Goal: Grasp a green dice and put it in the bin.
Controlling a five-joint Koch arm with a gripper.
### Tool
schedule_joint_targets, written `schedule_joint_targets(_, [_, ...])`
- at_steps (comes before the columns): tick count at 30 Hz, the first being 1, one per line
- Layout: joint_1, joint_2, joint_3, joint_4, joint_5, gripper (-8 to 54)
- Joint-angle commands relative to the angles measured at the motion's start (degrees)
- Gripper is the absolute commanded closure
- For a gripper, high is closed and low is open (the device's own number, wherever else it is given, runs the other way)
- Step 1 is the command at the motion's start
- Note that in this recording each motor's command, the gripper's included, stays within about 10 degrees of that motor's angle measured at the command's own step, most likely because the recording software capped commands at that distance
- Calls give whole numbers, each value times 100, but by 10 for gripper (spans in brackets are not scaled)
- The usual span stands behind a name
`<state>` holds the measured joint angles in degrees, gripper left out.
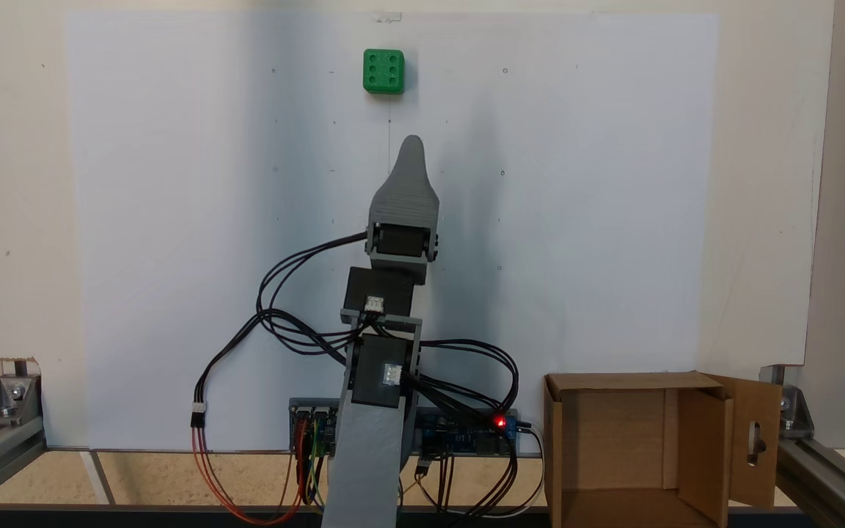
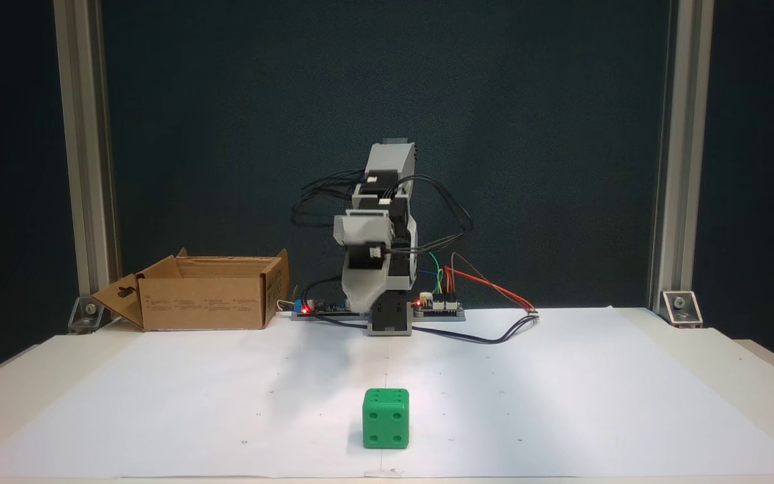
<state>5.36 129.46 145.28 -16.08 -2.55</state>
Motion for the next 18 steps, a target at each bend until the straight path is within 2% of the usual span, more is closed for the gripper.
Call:
schedule_joint_targets(1, [-193,598,-747,921,-211,33])
schedule_joint_targets(18, [-272,-2470,-5704,6961,334,29])
